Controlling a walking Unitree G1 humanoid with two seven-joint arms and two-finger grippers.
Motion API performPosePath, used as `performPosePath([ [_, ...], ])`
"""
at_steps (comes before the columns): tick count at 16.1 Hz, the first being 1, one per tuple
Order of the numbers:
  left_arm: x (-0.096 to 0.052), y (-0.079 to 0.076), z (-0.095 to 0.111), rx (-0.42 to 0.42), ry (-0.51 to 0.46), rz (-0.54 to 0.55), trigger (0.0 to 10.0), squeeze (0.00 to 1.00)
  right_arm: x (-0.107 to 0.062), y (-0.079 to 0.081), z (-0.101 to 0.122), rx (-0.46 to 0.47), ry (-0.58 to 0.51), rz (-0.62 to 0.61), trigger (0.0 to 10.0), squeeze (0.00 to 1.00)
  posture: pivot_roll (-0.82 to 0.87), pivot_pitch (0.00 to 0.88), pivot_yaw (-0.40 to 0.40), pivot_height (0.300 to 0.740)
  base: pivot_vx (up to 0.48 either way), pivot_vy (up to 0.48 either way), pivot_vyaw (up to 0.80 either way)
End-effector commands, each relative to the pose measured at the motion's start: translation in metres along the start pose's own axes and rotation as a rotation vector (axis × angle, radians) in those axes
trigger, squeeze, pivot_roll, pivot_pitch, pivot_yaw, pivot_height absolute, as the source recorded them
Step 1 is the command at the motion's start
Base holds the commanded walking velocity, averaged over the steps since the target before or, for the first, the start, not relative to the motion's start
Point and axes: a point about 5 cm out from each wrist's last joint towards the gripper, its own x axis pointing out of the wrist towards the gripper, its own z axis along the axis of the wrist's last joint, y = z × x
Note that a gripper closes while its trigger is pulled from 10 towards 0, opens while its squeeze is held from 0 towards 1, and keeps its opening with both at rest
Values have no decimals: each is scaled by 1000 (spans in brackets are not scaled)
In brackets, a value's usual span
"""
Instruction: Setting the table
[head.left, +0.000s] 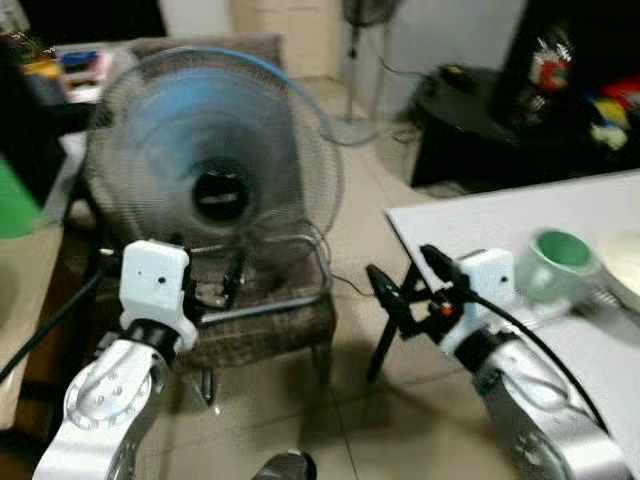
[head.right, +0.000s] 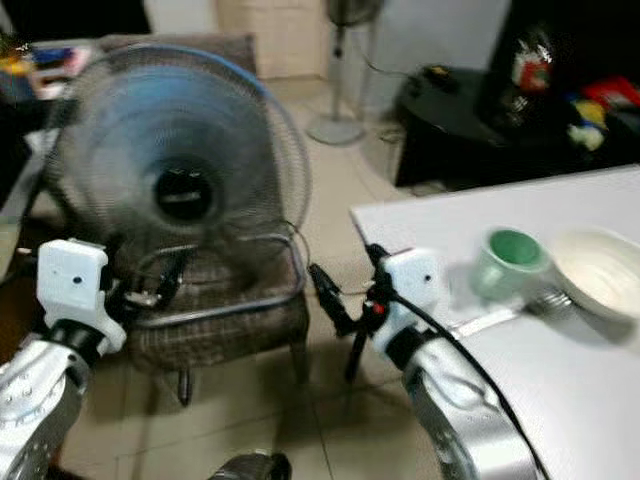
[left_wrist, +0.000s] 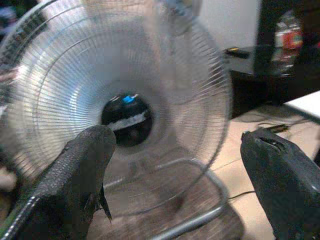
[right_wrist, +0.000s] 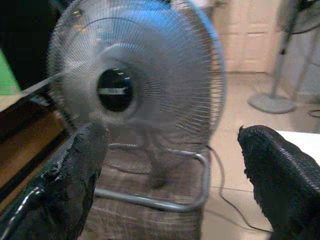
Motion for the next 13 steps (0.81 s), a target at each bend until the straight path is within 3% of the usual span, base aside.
performPosePath([
  [1, -2, -2, -2, 1, 6, 3, 10000, 0, 1, -7, -1, -23, 10, -38, 10000, 0, 114, 0, 23, 740, 0, 0, 800],
  [7, -4, 0, -5, 6, 19, 37, 10000, 0, 7, -18, -2, -45, 4, -94, 10000, 0, 135, 0, 4, 740, 0, 0, 800],
  [13, -5, -3, -4, -27, 3, 76, 10000, 0, 14, -12, -9, -17, 40, 5, 10000, 0, 142, 0, -14, 740, 0, 0, 800],
])
